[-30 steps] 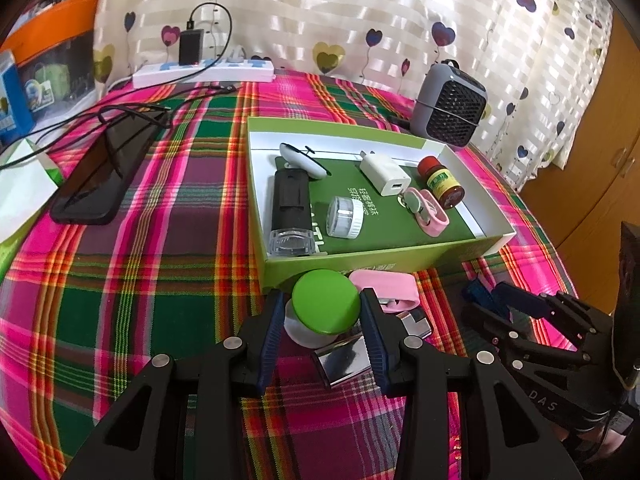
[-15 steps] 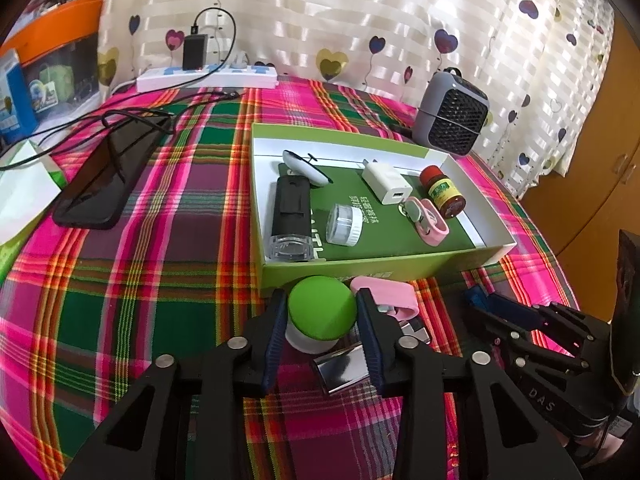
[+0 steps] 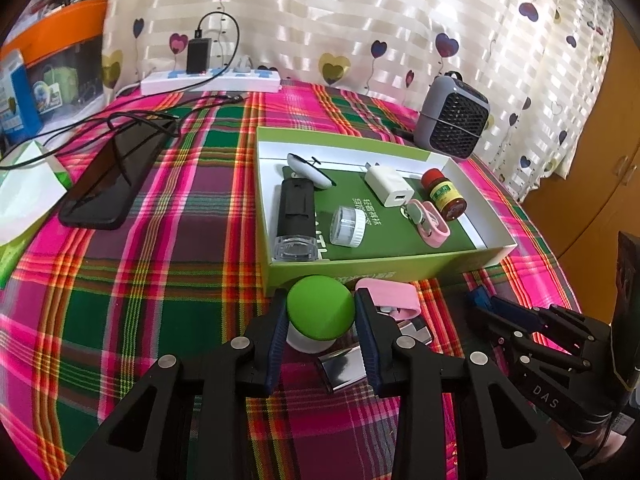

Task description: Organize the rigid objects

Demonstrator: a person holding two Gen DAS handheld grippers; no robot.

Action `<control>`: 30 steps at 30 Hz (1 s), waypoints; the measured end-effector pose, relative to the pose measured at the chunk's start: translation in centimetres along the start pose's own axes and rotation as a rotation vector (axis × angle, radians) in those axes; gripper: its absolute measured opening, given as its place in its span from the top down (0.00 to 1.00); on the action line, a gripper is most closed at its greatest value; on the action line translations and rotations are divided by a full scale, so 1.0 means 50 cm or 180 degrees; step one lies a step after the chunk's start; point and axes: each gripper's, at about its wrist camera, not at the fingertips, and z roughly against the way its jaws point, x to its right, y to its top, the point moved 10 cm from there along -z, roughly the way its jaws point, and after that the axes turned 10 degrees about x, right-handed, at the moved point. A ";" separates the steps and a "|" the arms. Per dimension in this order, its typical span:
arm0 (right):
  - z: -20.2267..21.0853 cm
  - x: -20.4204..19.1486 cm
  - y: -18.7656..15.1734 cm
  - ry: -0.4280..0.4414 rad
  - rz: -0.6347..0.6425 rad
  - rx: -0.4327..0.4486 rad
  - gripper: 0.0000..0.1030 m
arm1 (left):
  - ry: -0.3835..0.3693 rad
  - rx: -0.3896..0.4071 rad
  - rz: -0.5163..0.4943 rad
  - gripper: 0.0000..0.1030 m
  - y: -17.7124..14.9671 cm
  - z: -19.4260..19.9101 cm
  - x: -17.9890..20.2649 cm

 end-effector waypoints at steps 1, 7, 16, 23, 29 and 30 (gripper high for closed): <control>0.000 0.001 0.000 0.0001 0.0000 0.0000 0.74 | 0.0003 0.0002 -0.0002 0.69 0.000 0.001 -0.001; 0.000 0.000 0.000 0.0001 0.0001 0.0000 0.74 | 0.0027 0.0015 -0.0019 0.69 0.003 0.005 -0.003; 0.001 0.001 0.000 0.0004 -0.0002 0.0000 0.74 | 0.0056 0.0018 -0.0031 0.69 0.002 0.005 -0.005; 0.001 0.001 -0.001 0.0003 0.0001 0.0001 0.74 | 0.0071 0.0027 -0.0043 0.69 0.003 0.007 -0.006; 0.001 -0.001 0.000 0.0010 -0.0008 0.0004 0.74 | 0.0100 0.0048 -0.0078 0.69 0.006 0.012 -0.008; 0.002 -0.001 0.001 0.0012 -0.0010 0.0009 0.74 | 0.0105 0.0050 -0.0086 0.69 0.006 0.015 -0.008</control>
